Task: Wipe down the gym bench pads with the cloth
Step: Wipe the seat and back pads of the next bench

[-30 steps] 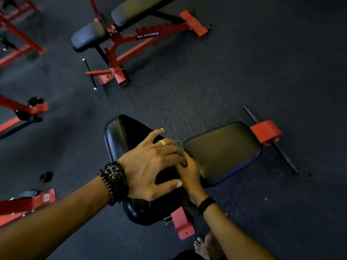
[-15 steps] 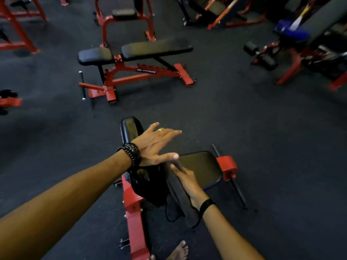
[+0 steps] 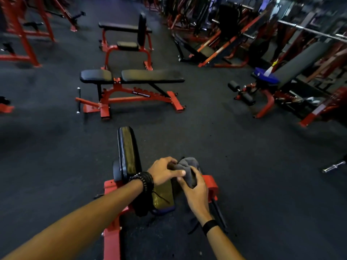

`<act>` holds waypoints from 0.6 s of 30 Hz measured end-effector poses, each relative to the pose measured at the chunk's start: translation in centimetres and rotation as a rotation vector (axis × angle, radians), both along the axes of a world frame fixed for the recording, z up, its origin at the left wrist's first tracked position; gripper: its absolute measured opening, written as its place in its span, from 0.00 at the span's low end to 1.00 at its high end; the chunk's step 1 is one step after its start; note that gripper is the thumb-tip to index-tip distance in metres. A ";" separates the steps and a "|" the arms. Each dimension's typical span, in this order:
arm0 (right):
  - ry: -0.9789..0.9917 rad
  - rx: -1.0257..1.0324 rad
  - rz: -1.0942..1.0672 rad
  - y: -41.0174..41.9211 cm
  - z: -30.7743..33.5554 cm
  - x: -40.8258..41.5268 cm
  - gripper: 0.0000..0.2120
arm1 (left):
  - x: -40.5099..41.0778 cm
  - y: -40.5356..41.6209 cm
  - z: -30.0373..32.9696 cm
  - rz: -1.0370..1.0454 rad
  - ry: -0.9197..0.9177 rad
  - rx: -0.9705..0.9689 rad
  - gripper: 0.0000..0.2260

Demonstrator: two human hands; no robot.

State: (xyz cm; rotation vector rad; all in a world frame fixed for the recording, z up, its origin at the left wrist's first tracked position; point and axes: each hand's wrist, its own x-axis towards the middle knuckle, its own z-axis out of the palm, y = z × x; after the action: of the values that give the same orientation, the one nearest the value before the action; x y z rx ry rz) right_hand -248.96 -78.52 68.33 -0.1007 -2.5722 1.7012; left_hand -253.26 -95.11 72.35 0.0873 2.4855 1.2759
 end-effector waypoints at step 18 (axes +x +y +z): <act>0.114 0.811 0.483 22.2 4.3 -10.4 0.51 | -6.3 18.7 5.1 -0.373 0.327 -0.631 0.22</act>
State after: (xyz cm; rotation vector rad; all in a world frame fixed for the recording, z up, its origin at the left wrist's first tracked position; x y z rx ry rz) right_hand -259.35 -56.33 72.60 0.6662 -3.1119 0.5596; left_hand -259.52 -76.42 77.43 0.6056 2.8396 0.3194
